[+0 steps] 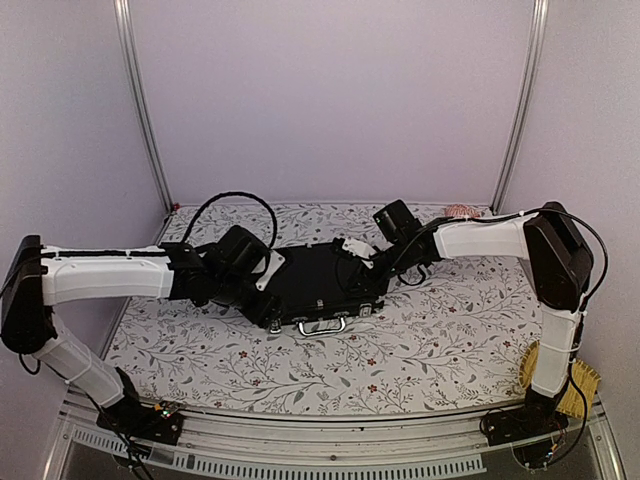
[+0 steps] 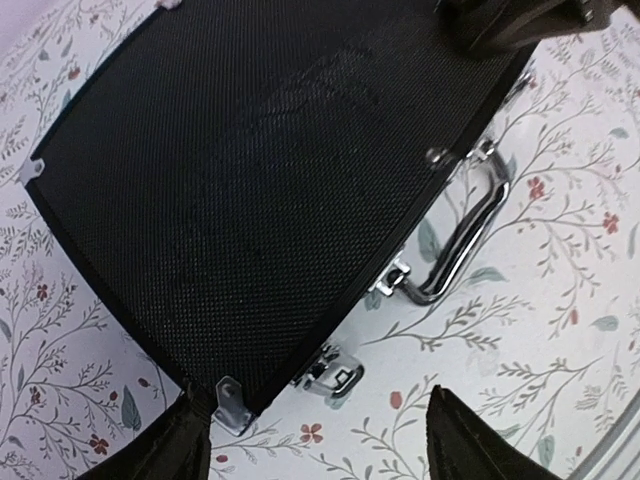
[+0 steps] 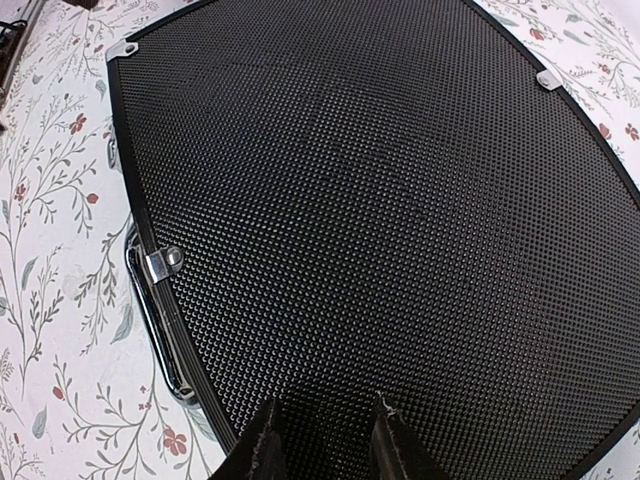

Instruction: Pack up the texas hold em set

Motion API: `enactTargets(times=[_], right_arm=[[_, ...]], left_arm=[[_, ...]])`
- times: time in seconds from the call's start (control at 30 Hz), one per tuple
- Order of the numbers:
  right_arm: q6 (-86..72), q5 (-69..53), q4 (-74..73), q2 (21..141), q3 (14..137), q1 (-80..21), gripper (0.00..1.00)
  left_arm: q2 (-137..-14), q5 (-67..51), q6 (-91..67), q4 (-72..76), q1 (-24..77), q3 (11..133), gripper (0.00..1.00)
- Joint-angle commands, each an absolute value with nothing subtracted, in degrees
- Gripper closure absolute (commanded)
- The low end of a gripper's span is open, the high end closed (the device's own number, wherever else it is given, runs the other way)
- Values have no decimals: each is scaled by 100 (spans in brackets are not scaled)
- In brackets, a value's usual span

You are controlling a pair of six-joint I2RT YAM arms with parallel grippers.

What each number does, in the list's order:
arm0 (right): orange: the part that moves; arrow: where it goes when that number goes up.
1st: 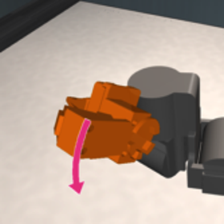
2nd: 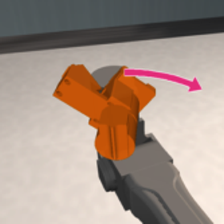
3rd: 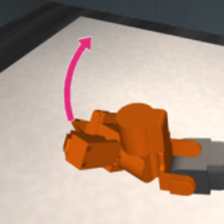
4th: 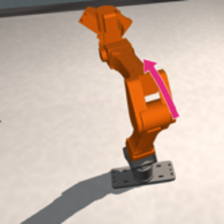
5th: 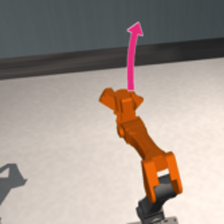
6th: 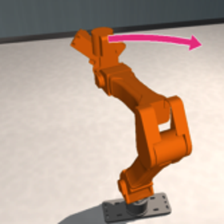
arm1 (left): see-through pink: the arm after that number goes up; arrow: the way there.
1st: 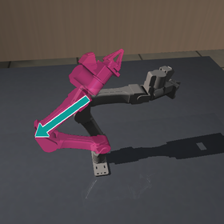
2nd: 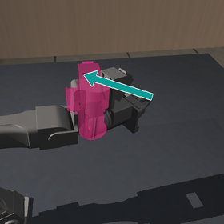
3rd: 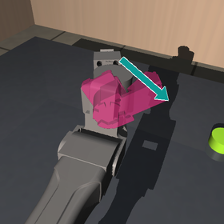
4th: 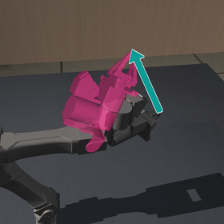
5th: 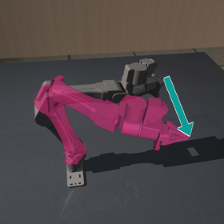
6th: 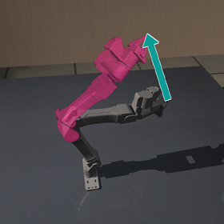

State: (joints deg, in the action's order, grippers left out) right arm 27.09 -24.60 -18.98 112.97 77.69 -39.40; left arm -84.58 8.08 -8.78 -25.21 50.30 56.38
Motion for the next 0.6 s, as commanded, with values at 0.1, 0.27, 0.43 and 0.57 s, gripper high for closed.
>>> enactTargets(times=[0.1, 0.27, 0.43, 0.57], right_arm=[[2760, -2580, -2285, 11598, 7691, -3974, 68], [2758, -2627, -2313, 11624, 7706, -3974, 67], [2759, -2636, -2333, 11654, 7716, -3973, 66], [2766, -2649, -2346, 11678, 7724, -3978, 66]], left_arm=[[-8829, 1100, -41, -2347, 4878, 5232, 25], [-8908, 1013, 599, -1986, 4892, 5133, 29], [-9147, 938, 1004, -1894, 4920, 5204, 30], [-9419, 1279, 1381, -1962, 5040, 5280, 30]])
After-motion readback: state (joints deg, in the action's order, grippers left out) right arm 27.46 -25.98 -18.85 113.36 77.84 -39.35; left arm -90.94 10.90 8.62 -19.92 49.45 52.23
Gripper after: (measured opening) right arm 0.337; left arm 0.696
